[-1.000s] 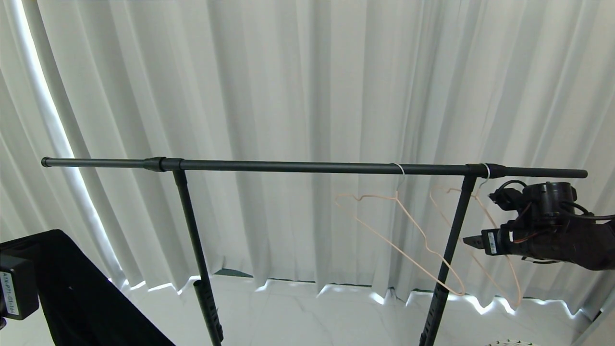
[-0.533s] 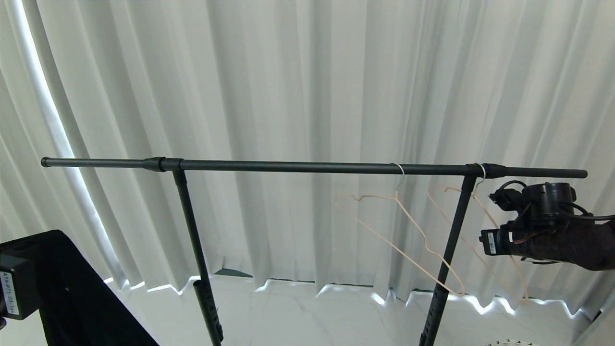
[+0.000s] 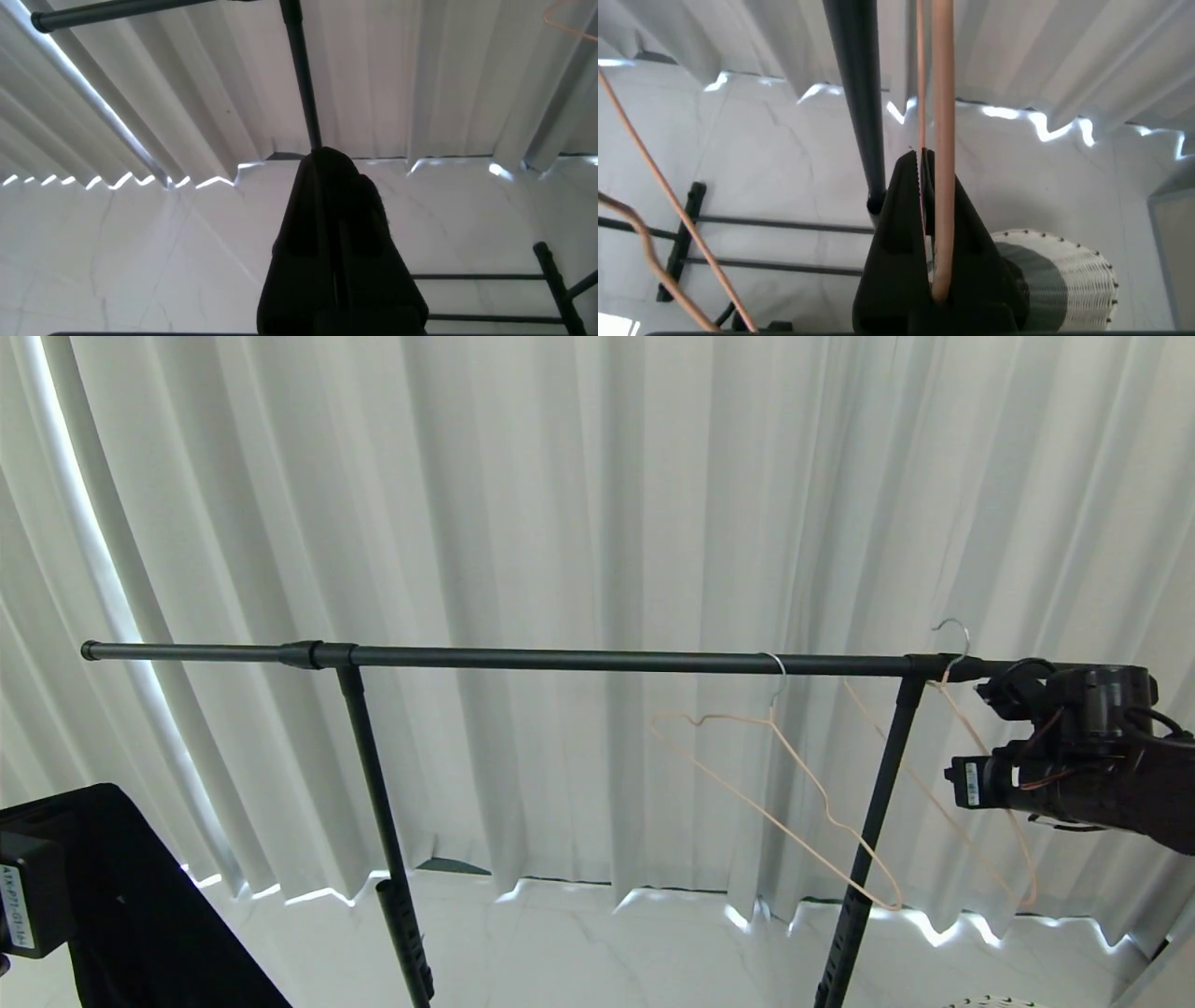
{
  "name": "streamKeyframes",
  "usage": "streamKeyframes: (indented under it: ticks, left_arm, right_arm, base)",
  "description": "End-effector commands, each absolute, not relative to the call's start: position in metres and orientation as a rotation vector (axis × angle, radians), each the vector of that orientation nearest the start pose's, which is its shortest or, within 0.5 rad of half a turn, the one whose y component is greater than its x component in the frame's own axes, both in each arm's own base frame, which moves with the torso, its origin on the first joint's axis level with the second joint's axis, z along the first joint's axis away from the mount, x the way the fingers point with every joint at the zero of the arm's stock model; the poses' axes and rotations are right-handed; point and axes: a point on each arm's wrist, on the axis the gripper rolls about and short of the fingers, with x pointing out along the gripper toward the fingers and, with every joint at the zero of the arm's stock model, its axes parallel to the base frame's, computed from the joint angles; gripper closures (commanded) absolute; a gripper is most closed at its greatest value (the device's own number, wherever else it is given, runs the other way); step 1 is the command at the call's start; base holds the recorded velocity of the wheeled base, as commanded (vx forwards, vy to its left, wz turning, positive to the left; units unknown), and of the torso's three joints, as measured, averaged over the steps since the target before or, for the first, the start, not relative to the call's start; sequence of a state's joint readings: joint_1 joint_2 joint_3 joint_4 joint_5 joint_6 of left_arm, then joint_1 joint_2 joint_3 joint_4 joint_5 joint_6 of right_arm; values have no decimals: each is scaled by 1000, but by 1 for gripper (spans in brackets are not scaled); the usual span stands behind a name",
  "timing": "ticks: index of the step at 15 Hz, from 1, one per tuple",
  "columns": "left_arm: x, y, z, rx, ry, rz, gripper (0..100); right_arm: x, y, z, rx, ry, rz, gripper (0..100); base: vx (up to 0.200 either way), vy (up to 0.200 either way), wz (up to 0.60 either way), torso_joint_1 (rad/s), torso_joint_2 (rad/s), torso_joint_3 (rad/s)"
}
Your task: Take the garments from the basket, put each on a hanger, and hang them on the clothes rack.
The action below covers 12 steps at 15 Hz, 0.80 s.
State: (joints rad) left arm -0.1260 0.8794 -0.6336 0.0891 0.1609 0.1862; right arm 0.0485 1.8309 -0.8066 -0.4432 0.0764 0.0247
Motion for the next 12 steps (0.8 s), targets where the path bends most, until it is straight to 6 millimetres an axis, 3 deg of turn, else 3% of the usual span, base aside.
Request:
streamKeyframes:
  ticks: [1, 5, 9, 12]
  left_arm:
    - [92, -7, 229, 230, 331, 10, 100]
    - [92, -4, 230, 227, 331, 45, 100]
    - [93, -4, 230, 229, 334, 46, 100]
    - [92, -4, 228, 229, 334, 46, 100]
  right_arm:
    - [307, 16, 139, 40, 538, 106, 100]
    - [277, 8, 140, 43, 549, 70, 100]
    - [230, -2, 145, 50, 536, 35, 100]
    - [192, -2, 141, 40, 532, 23, 100]
  base:
    - [0, 0, 0, 0, 0, 0]
    - [0, 0, 0, 0, 0, 0]
    - [0, 0, 0, 0, 0, 0]
    - [-200, 0, 0, 4, -1, 2]
